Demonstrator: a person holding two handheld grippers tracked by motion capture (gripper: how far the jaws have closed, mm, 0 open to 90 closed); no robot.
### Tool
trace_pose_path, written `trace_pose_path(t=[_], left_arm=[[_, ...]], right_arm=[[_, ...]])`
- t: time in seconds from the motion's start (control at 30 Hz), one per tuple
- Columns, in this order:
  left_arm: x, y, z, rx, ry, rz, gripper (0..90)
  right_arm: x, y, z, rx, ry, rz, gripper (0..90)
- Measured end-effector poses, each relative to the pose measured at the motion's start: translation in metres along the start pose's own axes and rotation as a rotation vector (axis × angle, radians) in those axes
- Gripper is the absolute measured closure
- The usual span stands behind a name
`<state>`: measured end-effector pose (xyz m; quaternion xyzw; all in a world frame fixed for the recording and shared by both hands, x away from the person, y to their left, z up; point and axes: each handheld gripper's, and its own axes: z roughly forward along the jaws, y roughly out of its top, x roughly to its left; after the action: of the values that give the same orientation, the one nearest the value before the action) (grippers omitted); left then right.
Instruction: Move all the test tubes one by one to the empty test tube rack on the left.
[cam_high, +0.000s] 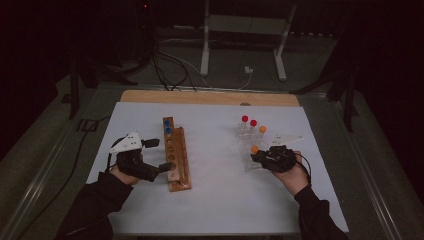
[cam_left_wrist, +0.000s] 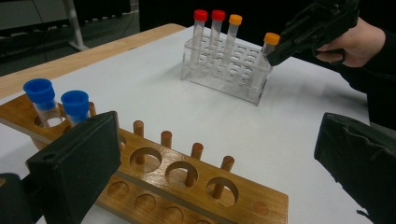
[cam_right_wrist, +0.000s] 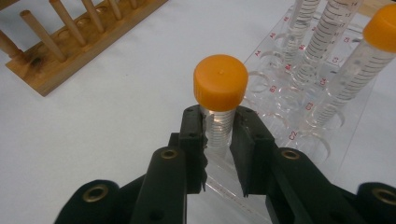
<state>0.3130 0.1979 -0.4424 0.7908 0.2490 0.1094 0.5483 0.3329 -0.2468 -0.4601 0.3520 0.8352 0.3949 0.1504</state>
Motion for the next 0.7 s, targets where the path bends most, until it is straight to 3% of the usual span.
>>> trace_pose_path(t=[0.2,0.53,0.7], left_arm=[[0.000,0.001,0.000,-0.001,-0.002,0.000,1.3],[-0.003,0.010,0.000,-0.001,-0.015,0.008,1.3],[-0.005,0.018,0.002,0.001,-0.025,0.020,1.3]], right_arm=[[0.004,0.006,-0.006,0.002,-0.021,-0.030,75.1],[0.009,0.034,-0.037,-0.070,-0.027,-0.066,75.2],[0.016,0.047,-0.044,-0.101,-0.002,-0.087,75.2]])
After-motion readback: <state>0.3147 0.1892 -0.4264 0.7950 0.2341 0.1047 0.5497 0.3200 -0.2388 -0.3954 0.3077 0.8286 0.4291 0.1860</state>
